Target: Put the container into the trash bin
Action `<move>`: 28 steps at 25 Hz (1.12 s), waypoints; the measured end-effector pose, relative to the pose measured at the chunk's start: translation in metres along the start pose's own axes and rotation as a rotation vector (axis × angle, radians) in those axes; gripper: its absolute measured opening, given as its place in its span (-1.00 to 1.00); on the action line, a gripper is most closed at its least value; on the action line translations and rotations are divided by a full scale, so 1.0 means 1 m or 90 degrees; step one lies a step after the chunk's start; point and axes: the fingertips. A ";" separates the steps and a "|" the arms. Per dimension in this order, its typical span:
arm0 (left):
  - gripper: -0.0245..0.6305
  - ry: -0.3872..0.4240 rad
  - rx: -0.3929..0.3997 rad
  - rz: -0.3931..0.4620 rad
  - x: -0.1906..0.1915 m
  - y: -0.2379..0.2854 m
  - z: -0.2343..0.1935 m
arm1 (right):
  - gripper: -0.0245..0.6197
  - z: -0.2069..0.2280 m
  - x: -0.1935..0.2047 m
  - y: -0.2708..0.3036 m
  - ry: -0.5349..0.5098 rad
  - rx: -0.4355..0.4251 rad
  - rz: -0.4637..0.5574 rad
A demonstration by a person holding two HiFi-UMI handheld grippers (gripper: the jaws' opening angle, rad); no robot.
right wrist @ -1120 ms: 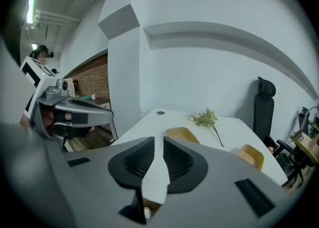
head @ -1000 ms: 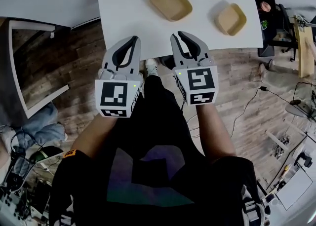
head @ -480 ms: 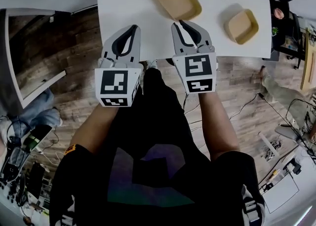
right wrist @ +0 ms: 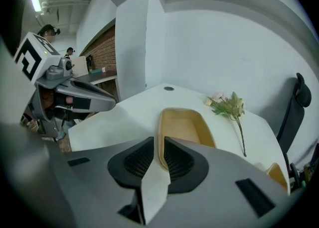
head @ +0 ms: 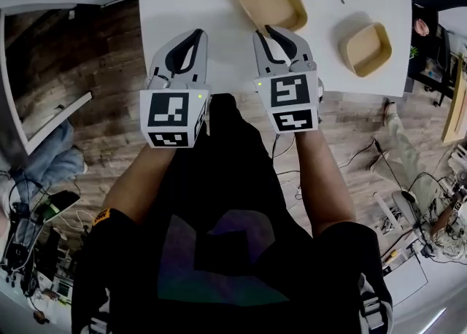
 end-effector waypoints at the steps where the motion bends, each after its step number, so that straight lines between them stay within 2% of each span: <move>1: -0.90 0.000 -0.001 -0.003 0.002 0.003 0.003 | -0.68 0.003 0.003 0.000 -0.002 -0.003 -0.004; 6: -0.90 0.010 -0.006 -0.002 0.011 0.005 0.011 | -0.68 -0.001 0.022 0.000 -0.015 -0.011 -0.018; 13: -0.90 -0.003 0.001 -0.012 0.013 -0.002 -0.018 | -0.69 -0.021 0.020 0.019 -0.055 -0.017 -0.085; 15: -0.90 0.001 0.007 -0.010 0.016 -0.010 -0.020 | -0.75 -0.029 0.021 0.018 -0.063 -0.010 -0.090; 21: -0.90 0.013 0.030 -0.008 0.010 -0.015 -0.001 | -0.82 -0.020 0.021 0.004 -0.068 0.012 -0.086; 28: -0.90 0.040 0.070 0.023 -0.002 -0.044 0.016 | -0.82 -0.035 0.000 -0.037 -0.035 0.053 -0.038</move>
Point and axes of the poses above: the fingertips, and each gripper's own axes: y forward along the fingers, z to its right, x out of its underside, and after that the axes turned 4 degrees about z, right-handed
